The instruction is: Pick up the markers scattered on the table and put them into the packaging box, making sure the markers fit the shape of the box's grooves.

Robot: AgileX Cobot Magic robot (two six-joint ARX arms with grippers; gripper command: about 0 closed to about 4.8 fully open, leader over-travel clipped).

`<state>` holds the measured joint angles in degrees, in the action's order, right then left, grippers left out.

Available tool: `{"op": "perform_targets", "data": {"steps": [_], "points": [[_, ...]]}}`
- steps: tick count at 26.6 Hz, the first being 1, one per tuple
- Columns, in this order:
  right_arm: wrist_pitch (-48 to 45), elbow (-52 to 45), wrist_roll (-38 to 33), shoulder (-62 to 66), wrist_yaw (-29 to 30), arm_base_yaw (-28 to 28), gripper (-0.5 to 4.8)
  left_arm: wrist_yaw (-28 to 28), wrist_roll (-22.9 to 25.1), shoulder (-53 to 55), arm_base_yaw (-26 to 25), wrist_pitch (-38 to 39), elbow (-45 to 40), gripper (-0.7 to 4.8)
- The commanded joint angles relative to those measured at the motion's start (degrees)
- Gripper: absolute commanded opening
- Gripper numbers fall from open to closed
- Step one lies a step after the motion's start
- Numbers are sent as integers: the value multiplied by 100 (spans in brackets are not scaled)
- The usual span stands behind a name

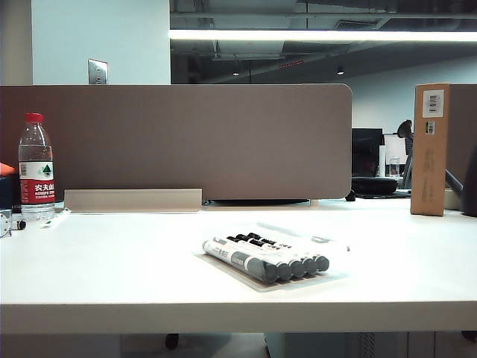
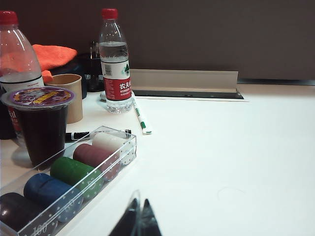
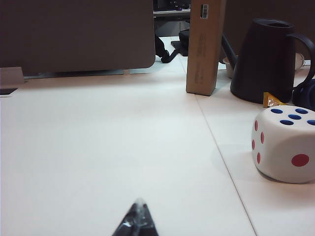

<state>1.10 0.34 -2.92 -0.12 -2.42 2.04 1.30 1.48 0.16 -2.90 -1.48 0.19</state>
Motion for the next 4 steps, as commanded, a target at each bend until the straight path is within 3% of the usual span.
{"op": "perform_targets", "data": {"steps": [1,4], "points": [[-87,-26,17,0,-24,-7,-1,-2,4,0,2,-72,24,-5],[-90,-24,17,0,-24,-7,-1,-2,4,0,2,-72,26,-5]]}}
